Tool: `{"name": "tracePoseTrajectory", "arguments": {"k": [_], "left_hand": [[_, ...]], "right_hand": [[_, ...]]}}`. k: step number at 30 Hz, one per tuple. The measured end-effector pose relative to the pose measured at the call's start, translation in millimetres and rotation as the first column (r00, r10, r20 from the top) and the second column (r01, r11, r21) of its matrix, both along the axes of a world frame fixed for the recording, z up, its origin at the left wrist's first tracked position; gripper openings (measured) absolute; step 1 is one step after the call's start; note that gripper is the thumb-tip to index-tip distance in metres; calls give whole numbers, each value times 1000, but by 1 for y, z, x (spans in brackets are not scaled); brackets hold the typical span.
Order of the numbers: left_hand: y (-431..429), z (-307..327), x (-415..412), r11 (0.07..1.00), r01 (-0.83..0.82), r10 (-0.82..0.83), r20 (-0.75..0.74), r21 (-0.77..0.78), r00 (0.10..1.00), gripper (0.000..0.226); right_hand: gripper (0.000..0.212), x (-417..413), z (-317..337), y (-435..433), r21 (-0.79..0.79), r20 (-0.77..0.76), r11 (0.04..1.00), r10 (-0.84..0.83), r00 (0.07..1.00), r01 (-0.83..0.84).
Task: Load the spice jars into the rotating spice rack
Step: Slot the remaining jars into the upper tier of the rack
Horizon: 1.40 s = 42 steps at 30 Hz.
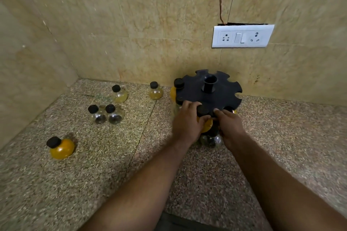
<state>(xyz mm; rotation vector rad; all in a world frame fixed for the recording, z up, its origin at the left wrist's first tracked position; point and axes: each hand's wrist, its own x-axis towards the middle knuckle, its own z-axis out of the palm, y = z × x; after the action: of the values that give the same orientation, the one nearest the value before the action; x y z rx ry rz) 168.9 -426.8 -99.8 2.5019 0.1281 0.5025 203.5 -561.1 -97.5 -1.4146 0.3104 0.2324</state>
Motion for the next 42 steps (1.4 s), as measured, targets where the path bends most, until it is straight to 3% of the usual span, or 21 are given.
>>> {"name": "tracePoseTrajectory", "arguments": {"k": [3, 9, 13, 18, 22, 29, 33, 42], "left_hand": [[0, -5, 1, 998, -57, 57, 8, -3, 998, 53], [26, -5, -1, 962, -189, 199, 34, -195, 979, 52], [61, -11, -5, 896, -320, 332, -14, -307, 943, 46], [115, -40, -10, 880, -346, 329, -108, -325, 938, 41], [154, -61, -4, 873, -372, 315, -218, -315, 924, 43], [228, -84, 31, 909, -308, 225, -294, -280, 929, 47], [257, -89, 66, 913, -277, 175, -326, -300, 929, 54], [289, -94, 151, 945, -68, -35, -308, -319, 951, 70]], "right_hand": [[17, -5, -2, 7, -26, 15, 1000, 4, 1000, -4], [27, -24, 0, 37, -90, 2, 990, 111, 994, -110], [29, -33, -7, 65, -137, 9, 939, 320, 947, -316], [23, -36, -28, 109, -366, -41, 764, 557, 830, -531], [25, -27, -44, 147, -560, -69, 609, 640, 765, -561], [52, 6, -72, 219, -722, -153, 433, 660, 736, -539], [67, 27, -81, 247, -808, -217, 279, 677, 703, -518], [91, 69, -116, 282, -814, -472, 3, 578, 665, -581]]}}
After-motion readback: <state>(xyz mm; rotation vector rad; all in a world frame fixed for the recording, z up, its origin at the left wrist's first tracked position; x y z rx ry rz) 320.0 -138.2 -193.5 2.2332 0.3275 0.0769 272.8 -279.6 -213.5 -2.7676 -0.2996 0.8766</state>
